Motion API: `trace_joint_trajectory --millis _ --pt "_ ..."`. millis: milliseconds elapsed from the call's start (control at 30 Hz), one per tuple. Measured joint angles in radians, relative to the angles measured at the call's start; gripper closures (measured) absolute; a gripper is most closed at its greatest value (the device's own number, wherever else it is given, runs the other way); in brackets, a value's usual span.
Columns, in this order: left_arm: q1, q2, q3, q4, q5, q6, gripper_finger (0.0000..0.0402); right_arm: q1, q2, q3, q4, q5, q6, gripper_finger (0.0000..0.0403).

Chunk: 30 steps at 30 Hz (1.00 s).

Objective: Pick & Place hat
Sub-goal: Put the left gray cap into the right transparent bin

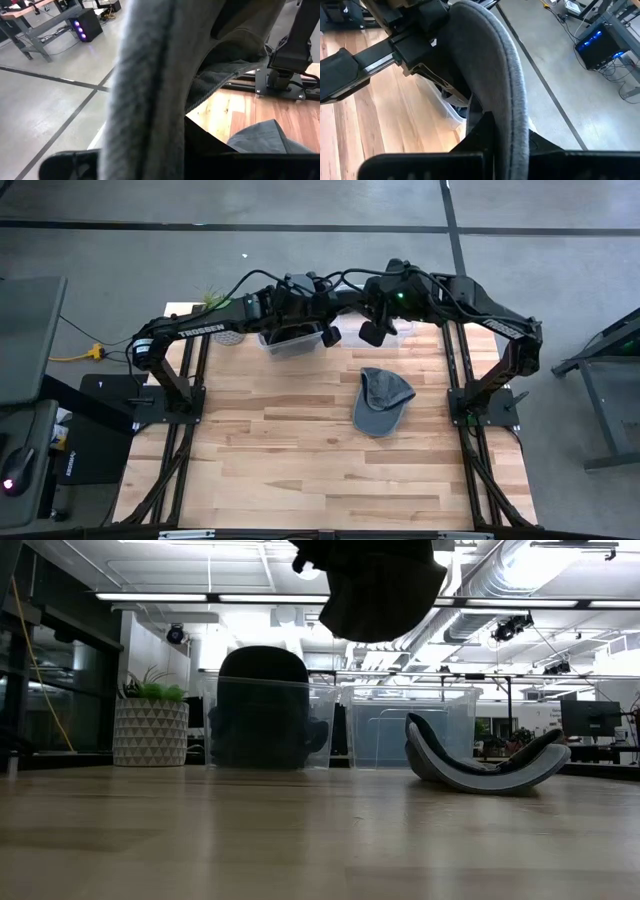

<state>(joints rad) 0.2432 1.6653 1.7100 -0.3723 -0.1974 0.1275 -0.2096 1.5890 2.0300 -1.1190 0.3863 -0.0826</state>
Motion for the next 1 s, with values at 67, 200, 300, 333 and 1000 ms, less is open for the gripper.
trace_joint_trajectory --millis 67,200,300,333,1000 --pt "0.0 0.0 0.0 0.001 0.0 0.0 0.0401 0.0 0.0 0.0 -0.001 -0.004 0.0 0.0394" --pt "0.0 0.0 0.0 0.001 -0.008 0.001 0.0393 -0.001 0.0 0.0 -0.004 0.001 0.001 0.0397" --pt "-0.001 0.0 0.0 0.002 -0.023 0.011 0.0372 -0.01 0.0 0.0 -0.007 0.017 0.005 0.0397" --pt "-0.001 0.0 0.0 0.002 -0.023 0.024 0.0362 -0.016 0.0 0.0 -0.008 0.019 0.005 0.0397" --pt "0.035 -0.065 -0.002 -0.159 -0.052 0.096 0.0199 -0.229 -0.004 -0.045 -0.069 -0.002 -0.001 0.0397"
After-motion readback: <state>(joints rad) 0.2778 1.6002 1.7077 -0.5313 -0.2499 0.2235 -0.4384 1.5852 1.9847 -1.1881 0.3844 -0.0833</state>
